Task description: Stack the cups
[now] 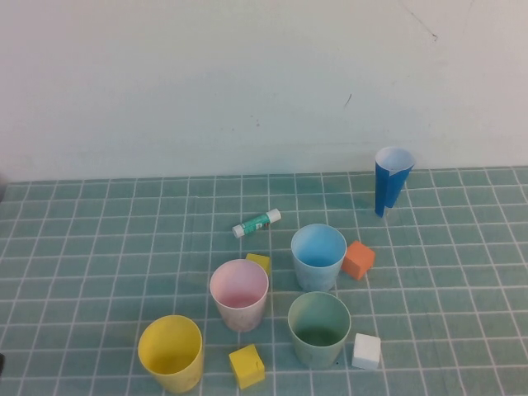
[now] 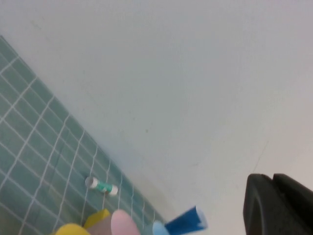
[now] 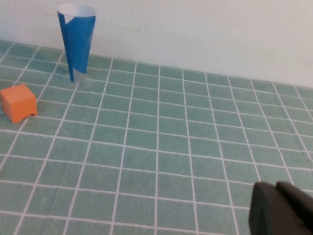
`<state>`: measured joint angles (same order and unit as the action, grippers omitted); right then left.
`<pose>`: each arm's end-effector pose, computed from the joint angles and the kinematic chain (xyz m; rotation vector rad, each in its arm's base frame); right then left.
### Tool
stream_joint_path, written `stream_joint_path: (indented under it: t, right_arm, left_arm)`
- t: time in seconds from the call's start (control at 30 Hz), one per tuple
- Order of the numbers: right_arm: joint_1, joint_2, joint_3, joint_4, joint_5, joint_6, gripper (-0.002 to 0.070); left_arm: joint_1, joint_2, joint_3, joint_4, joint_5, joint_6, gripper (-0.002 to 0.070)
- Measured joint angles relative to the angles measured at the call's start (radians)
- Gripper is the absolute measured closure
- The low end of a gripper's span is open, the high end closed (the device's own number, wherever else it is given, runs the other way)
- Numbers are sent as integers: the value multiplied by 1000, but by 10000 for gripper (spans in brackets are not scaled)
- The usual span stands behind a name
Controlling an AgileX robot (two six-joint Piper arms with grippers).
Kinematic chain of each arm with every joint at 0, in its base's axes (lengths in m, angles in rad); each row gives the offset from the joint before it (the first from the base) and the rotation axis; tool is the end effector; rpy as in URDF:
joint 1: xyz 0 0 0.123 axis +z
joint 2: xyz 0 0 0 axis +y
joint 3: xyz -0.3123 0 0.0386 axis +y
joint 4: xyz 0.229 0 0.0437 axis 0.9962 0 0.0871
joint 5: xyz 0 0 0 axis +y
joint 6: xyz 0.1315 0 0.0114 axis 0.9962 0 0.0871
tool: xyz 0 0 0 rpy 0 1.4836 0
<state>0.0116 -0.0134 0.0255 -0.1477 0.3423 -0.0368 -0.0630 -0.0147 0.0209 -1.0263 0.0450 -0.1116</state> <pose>0.0440 -0.0060 0.1639 -0.1375 1.8321 -0.1608 0.0477 -0.0082 0.2068 -0.7887 1.3877 -0.9803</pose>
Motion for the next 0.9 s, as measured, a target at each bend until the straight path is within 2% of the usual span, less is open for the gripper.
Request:
stream_joint_path:
  t: [0.17, 0.23, 0.4, 0.57, 0.73, 0.83, 0.9]
  right_arm:
    - [0, 0, 0, 0, 0, 0, 679]
    - [0, 0, 0, 0, 0, 0, 679]
    - [0, 0, 0, 0, 0, 0, 679]
    - [0, 0, 0, 24, -4, 25, 679]
    - [0, 0, 2, 289, -35, 205, 679]
    - [0, 0, 2, 483, -52, 272, 679]
    - [0, 0, 2, 536, -56, 284, 679]
  left_arm:
    - [0, 18, -51, 75, 154, 64, 678]
    - [0, 77, -126, 155, 218, 84, 678]
    - [0, 359, -422, 482, 476, 135, 678]
    - [0, 660, -687, 662, 756, 219, 678]
    - [-14, 871, -834, 721, 849, 276, 678]
    - [-75, 981, -887, 758, 873, 284, 678]
    - [-123, 1041, -910, 786, 885, 284, 678]
